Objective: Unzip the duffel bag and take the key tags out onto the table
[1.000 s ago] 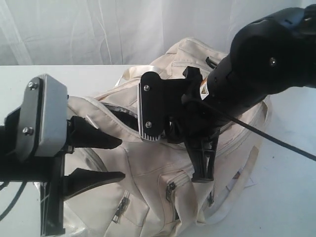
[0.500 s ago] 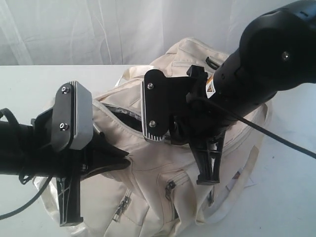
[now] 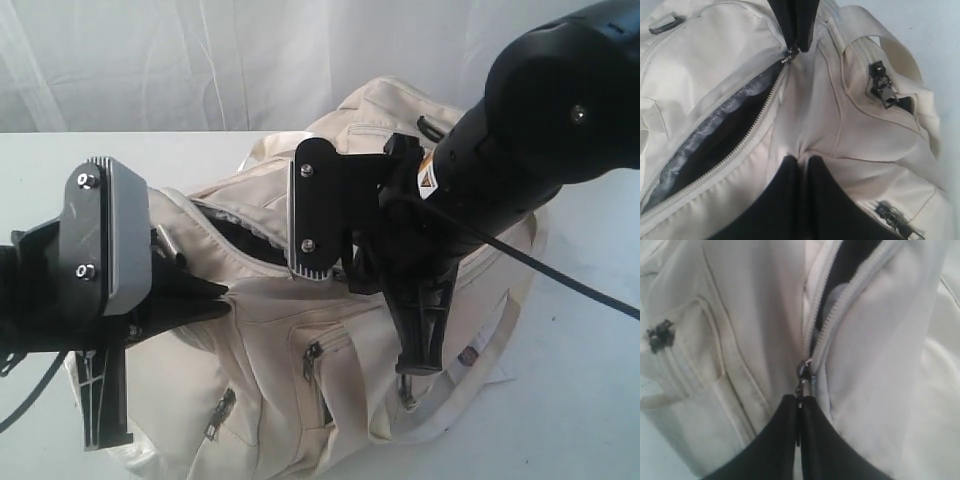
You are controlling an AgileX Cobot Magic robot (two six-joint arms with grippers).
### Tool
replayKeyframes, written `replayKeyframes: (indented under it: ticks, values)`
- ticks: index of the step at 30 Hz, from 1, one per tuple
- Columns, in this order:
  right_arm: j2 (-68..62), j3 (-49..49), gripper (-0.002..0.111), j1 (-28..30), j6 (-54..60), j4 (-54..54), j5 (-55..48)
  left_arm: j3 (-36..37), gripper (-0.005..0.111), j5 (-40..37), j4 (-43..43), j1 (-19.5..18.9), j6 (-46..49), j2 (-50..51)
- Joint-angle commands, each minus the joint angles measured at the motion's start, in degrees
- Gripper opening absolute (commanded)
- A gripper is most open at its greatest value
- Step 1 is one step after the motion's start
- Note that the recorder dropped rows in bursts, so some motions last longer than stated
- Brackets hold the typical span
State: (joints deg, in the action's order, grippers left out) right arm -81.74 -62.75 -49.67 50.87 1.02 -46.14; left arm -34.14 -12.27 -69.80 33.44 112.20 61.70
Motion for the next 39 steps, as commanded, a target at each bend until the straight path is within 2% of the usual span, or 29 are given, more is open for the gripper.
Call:
replayKeyframes:
  ticks: [1, 7, 10, 23, 33, 39]
  values:
    - [0.5, 0.0, 0.0, 0.1, -2.8, -2.6, -1.0, 1.3, 0.0, 5.0, 0.3, -0.1, 5.7, -3.6]
    - [0.3, 0.0, 0.0, 0.1, -4.2, -5.6, -0.9, 3.2, 0.0, 8.7, 0.9, -0.1, 5.7, -7.8]
    - [0.2, 0.0, 0.0, 0.4, -8.5, -10.1, -0.3, 4.4, 0.0, 9.7, 0.9, -0.1, 5.7, -9.3]
    - [-3.0, 0.0, 0.0, 8.2, -11.1, -14.3, 1.1, 7.5, 0.0, 13.6, 0.9, -0.1, 6.0, -13.7]
    - [-4.6, 0.0, 0.0, 23.3, -15.1, -15.3, 6.0, 7.9, 0.0, 14.3, -0.2, -0.1, 5.8, -14.3]
    - [-4.6, 0.0, 0.0, 29.7, -16.2, -15.1, 12.1, 10.1, 0.0, 26.0, -2.5, -0.1, 9.3, -14.3]
